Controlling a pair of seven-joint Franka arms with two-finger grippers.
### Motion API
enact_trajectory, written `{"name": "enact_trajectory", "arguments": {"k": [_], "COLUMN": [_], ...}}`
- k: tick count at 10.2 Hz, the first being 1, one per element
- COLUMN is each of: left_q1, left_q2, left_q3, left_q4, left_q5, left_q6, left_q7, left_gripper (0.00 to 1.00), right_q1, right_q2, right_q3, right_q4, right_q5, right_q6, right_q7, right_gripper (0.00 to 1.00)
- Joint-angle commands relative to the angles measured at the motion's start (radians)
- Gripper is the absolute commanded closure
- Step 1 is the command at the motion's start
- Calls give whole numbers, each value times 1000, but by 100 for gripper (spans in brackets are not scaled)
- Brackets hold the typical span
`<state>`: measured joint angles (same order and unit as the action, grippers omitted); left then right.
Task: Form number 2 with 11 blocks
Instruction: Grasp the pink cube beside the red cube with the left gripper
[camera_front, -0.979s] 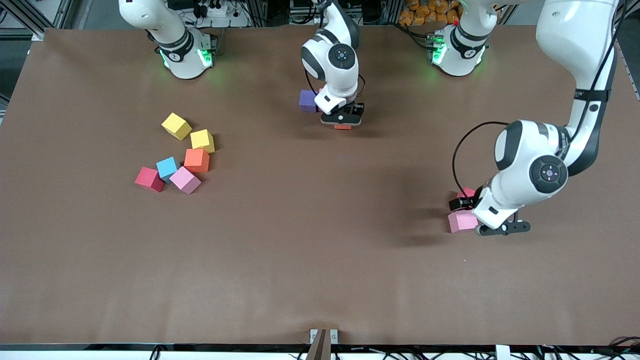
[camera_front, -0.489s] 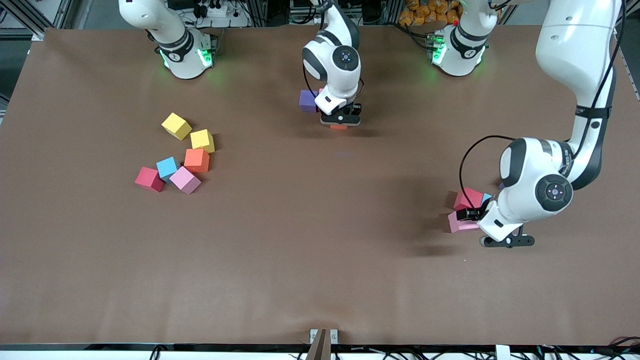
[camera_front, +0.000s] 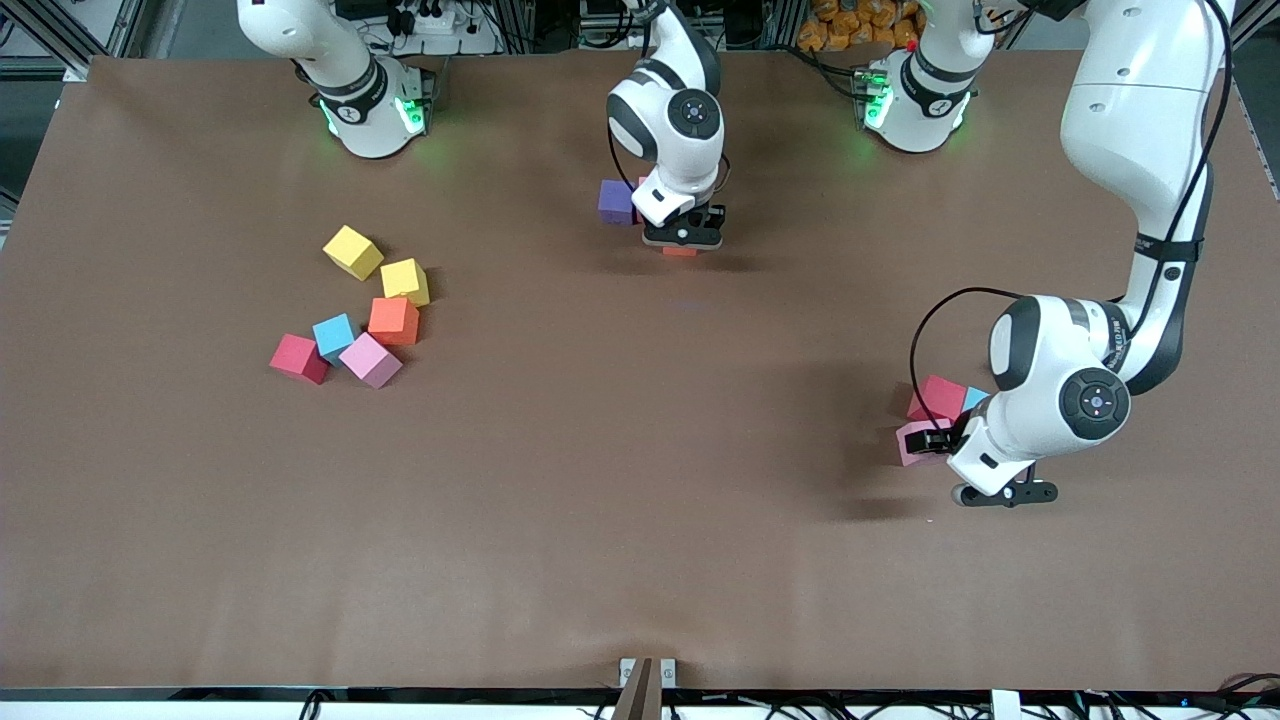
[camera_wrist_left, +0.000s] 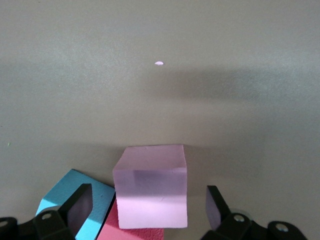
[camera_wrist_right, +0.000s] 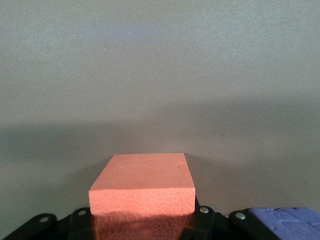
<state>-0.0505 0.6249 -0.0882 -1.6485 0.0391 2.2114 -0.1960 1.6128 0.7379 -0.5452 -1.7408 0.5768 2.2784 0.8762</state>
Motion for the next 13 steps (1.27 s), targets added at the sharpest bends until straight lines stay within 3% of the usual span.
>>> {"name": "enact_trajectory", "arguments": {"k": [1, 3, 4, 6, 7, 11, 13], "left_q1": [-14, -14, -12, -14, -14, -15, -20], "left_q2": [24, 41, 44, 45, 50, 53, 53], "left_q3": [15, 16, 16, 22, 22, 22, 22], "left_q4": [16, 15, 13, 6, 6, 4, 4], "left_q5": [-18, -18, -18, -18, -15, -10, -8], "left_q6": [16, 16, 16, 16, 16, 16, 16], "left_q7": [-5, -5, -3, -2, 1, 10, 9], "left_gripper": [0, 0, 0, 0, 0, 0, 16], "right_q1": [-24, -22, -22, -25, -28, -31, -51], "right_q2": [9, 17, 17, 17, 17, 14, 0], "right_q3": [28, 28, 28, 28, 28, 27, 24], "right_q4": [18, 18, 18, 18, 18, 18, 18], "right_q5": [-9, -9, -9, -9, -11, -11, -15], "right_q6": [9, 32, 33, 32, 32, 30, 23], "right_q7": [32, 49, 47, 46, 44, 38, 21], "right_gripper": [99, 98, 93, 67, 37, 0, 0]}}
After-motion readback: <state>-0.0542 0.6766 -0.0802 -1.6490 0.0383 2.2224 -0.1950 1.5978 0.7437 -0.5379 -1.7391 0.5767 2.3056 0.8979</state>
